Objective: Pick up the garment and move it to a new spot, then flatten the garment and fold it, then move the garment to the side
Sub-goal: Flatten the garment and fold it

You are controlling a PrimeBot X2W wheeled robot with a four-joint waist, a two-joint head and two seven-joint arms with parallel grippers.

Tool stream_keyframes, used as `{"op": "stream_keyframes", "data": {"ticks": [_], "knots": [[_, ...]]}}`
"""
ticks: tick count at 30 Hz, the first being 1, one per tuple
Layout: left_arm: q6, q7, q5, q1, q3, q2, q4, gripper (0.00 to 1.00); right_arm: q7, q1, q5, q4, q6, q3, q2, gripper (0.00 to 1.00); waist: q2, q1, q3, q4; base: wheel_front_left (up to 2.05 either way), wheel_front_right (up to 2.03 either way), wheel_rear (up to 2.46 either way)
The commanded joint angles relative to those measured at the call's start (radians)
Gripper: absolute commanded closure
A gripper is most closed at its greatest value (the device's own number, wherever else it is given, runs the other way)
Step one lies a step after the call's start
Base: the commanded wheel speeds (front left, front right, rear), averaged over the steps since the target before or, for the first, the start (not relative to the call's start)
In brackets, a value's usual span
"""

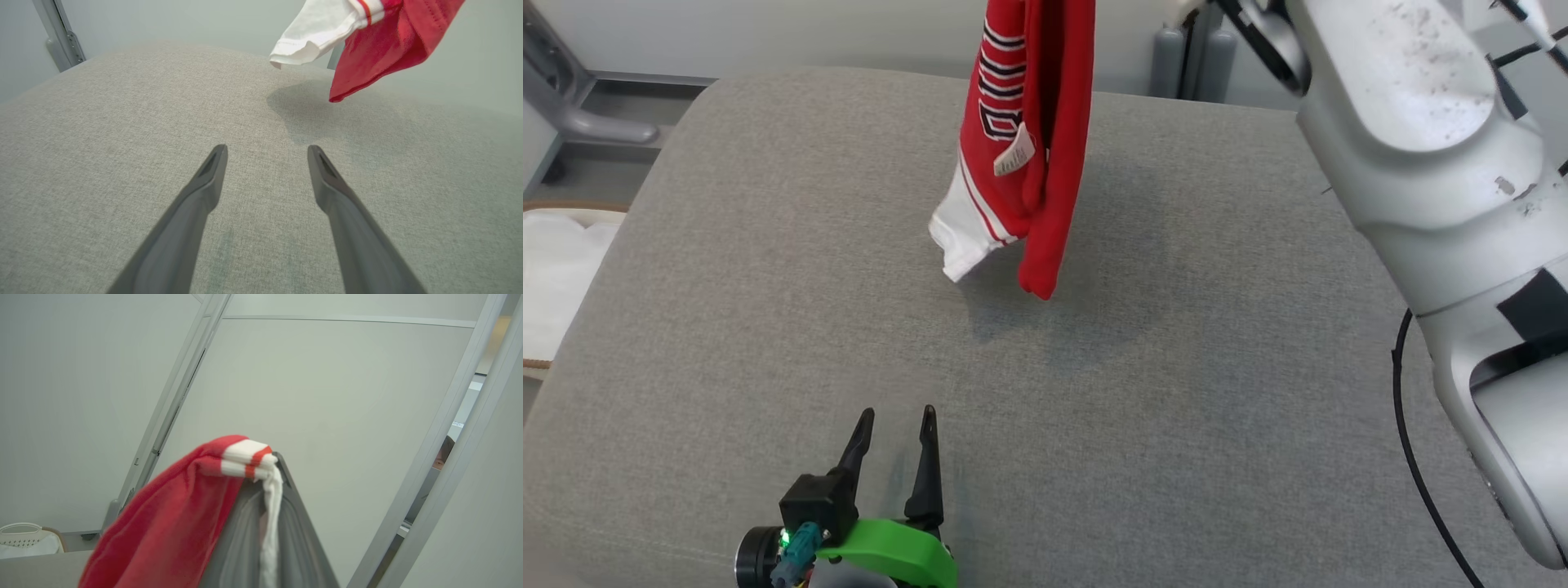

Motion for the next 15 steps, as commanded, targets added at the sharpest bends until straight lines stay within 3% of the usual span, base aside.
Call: {"op": "stream_keyframes", "data": {"ticks": [1,6,15], "knots": [[0.007,0.000,-0.006,0.011,0.001,0.003,0.003,0.00,-0.002,-0.012,-0.021,0.023,-0.002,-0.031,-0.005,1.00,0.0000,0.0000,-0.013,0.033,0.00,0.00,0.00],[0.016,0.000,0.009,0.015,0.030,0.003,-0.005,0.00,-0.002,0.056,-0.118,0.101,-0.002,-0.183,-0.009,1.00,0.0000,0.0000,0.005,-0.005,0.00,0.00,0.00],[-0.002,0.000,0.041,-0.048,0.057,0.003,-0.017,0.00,-0.002,0.510,-0.271,0.192,-0.002,-0.438,-0.184,1.00,0.0000,0.0000,0.067,-0.135,0.00,0.00,0.00]]}}
